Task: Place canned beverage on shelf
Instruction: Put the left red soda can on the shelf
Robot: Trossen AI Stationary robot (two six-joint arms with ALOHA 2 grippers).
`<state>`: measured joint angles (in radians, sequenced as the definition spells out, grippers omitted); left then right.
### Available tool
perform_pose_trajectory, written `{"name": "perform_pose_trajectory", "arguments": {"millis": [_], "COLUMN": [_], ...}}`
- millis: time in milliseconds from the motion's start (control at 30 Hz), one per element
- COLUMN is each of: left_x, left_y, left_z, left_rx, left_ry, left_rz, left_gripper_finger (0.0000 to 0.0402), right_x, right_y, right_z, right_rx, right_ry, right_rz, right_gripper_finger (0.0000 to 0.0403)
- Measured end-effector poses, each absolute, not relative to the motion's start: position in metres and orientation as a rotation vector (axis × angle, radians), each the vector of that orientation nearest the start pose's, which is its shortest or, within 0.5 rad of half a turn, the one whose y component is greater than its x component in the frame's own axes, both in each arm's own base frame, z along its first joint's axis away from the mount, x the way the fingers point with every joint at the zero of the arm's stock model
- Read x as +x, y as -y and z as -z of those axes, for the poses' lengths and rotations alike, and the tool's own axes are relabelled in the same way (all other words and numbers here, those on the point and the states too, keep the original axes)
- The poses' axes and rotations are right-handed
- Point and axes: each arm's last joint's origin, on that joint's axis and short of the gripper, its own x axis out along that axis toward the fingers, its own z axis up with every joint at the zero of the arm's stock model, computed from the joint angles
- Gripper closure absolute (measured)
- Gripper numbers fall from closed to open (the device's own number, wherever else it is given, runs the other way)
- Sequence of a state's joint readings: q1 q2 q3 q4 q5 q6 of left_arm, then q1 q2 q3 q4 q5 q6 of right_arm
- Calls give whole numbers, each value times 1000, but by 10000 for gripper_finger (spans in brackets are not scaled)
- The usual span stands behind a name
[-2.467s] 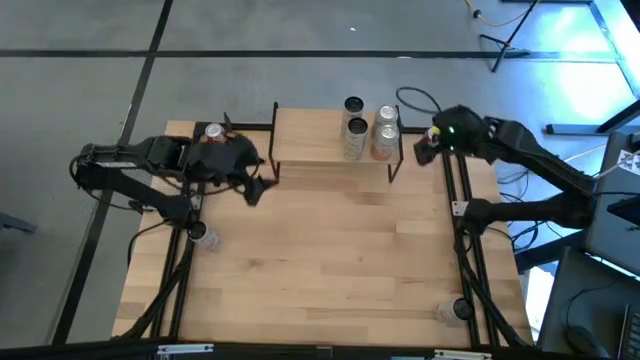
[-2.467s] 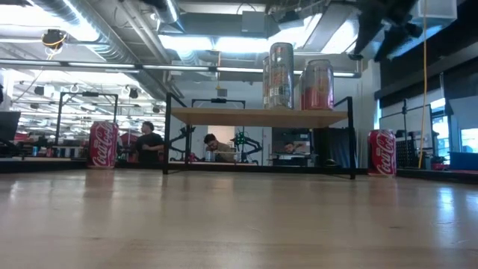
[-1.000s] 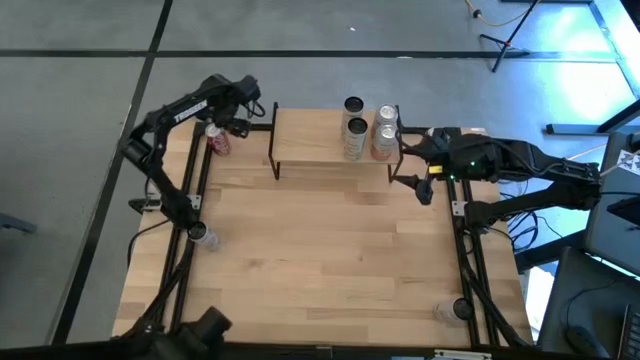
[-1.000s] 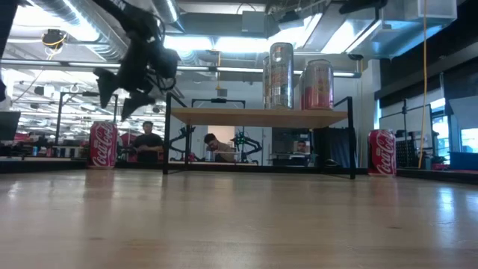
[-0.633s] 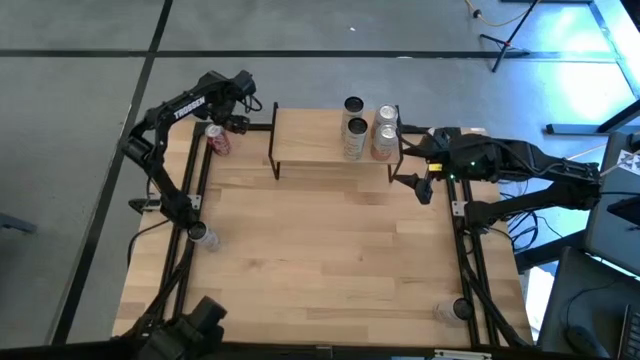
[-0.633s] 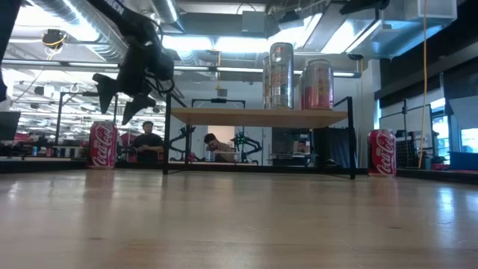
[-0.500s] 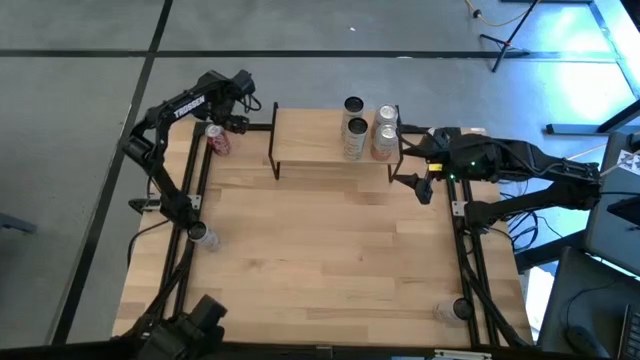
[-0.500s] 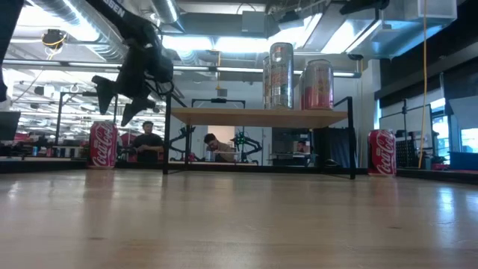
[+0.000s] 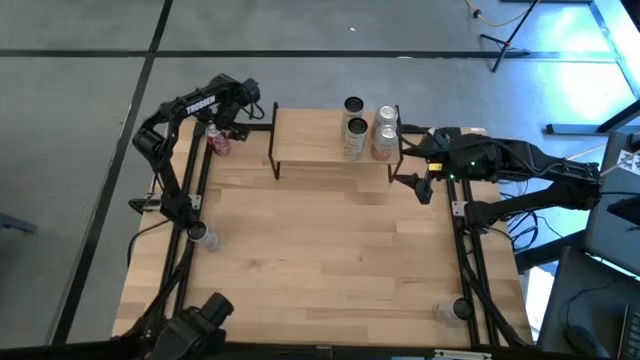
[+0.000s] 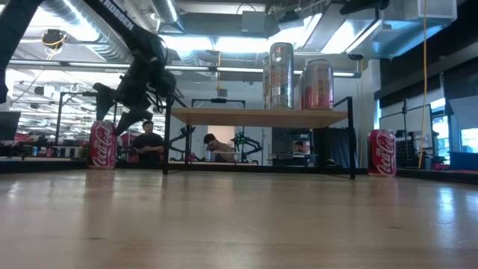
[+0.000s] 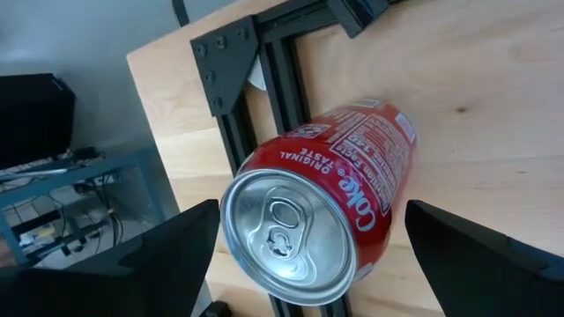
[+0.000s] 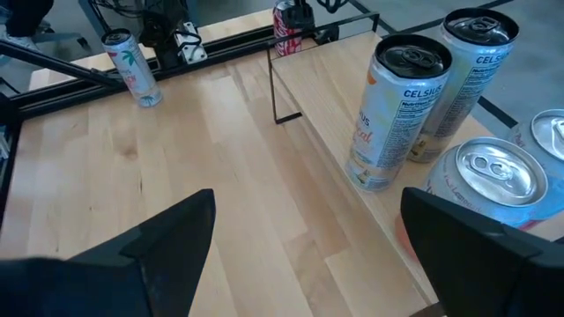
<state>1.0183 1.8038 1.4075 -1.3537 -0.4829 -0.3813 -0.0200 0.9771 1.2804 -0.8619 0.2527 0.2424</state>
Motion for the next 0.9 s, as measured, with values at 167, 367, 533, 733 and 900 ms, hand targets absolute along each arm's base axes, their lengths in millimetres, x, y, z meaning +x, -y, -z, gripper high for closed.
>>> {"name": "perform_pose_trajectory", "arguments": {"millis": [167,367,533,733,900], "left_x": [154,157,159,160,160], "left_y": [-273,-271,-271,-271,-272], "left_z": [-229,-227,-227,-227,-226], "left_rx": [-753,-842,-895,-911,-907], "left_ry": [-1613,-1599,-1570,-1560,-1551], "left_rz": [-1368,-1240,-1179,-1161,-1164], "left_gripper_finger": [44,44,44,44,44], "right_x": [169,169,169,169,169], "right_y": [11,11,11,11,11], "right_z": [-402,-402,-402,-402,-402], "right_rx": [165,159,156,151,150], "right_ry": [-521,-518,-518,-519,-520], "right_rz": [332,352,354,354,353], "right_gripper_finger": [52,52,52,52,52]}}
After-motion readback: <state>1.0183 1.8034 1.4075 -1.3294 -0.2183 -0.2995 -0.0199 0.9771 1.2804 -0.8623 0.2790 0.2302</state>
